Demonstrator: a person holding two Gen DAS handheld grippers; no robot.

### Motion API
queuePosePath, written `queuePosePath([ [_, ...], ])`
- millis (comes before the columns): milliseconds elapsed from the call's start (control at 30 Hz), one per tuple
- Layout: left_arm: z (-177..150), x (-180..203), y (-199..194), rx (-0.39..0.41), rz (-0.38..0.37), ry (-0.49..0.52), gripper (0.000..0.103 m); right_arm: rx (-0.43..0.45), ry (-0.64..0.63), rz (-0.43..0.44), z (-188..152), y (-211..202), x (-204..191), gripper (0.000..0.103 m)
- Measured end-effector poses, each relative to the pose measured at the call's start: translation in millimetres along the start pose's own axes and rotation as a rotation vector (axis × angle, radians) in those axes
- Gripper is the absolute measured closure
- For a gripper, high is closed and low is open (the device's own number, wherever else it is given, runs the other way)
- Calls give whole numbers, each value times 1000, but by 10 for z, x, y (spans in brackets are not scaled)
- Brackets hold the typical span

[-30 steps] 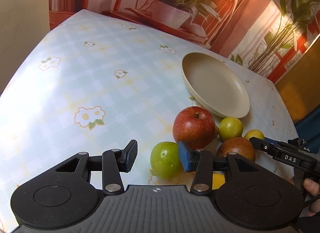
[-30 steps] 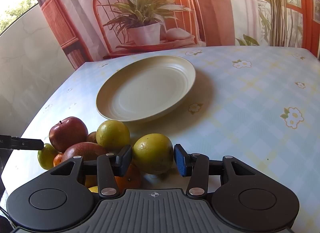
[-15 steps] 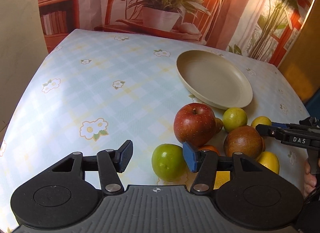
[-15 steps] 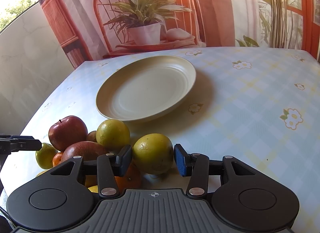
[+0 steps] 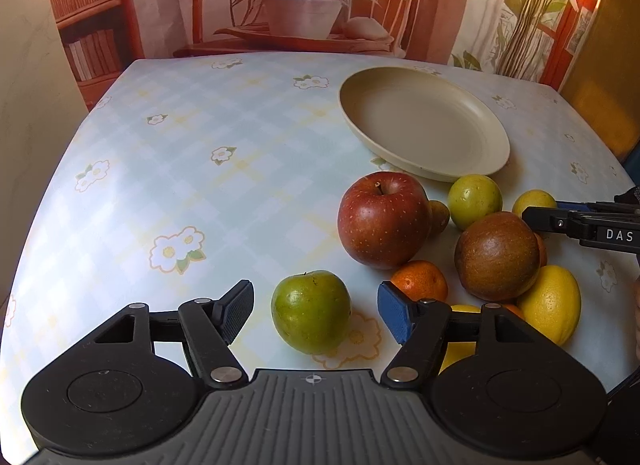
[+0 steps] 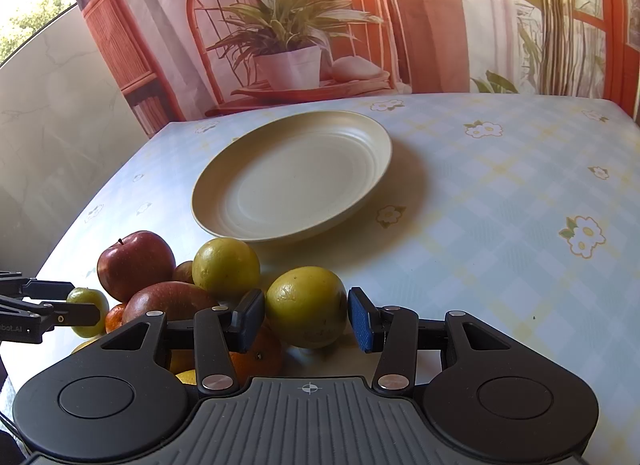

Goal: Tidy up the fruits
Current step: 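Grasp the green apple with the left gripper while the right gripper holds the citrus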

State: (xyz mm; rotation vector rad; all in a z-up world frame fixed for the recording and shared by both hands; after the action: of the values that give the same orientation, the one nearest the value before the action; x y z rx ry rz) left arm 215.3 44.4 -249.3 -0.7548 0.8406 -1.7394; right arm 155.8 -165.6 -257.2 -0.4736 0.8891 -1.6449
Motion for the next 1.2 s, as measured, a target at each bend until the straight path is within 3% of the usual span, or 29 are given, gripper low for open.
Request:
queuePosePath([
  [233,-40,22,91,-38,42,29,31,0,-2,0,-2,-1,-1,60],
  [467,-71,-77,119,-25,68,15,32,0,1,0,0,5,-5,60],
  [733,-84,44,111,-10,49,81,54,-1,0,0,-4,4,1,60],
  [933,-77,-39,95,-6,37,26,55,-4,1,-1,-18,15,0,60],
  [1200,98,-110,-11,62,43,6,55,-20,-7,-10,-4,57,-15,60],
])
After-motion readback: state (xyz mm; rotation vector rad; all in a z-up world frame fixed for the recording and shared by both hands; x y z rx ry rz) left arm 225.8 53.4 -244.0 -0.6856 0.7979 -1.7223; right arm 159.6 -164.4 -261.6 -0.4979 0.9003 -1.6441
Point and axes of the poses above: each gripper's, at about its wrist camera, not at the fingertips, and y roughly the way its jaws point, x to its right, z to its top, the point moved 7 cm from there along y, roughly the way its jaws point, and after that the axes turned 5 degrees about -z, right-handed, at the moved point
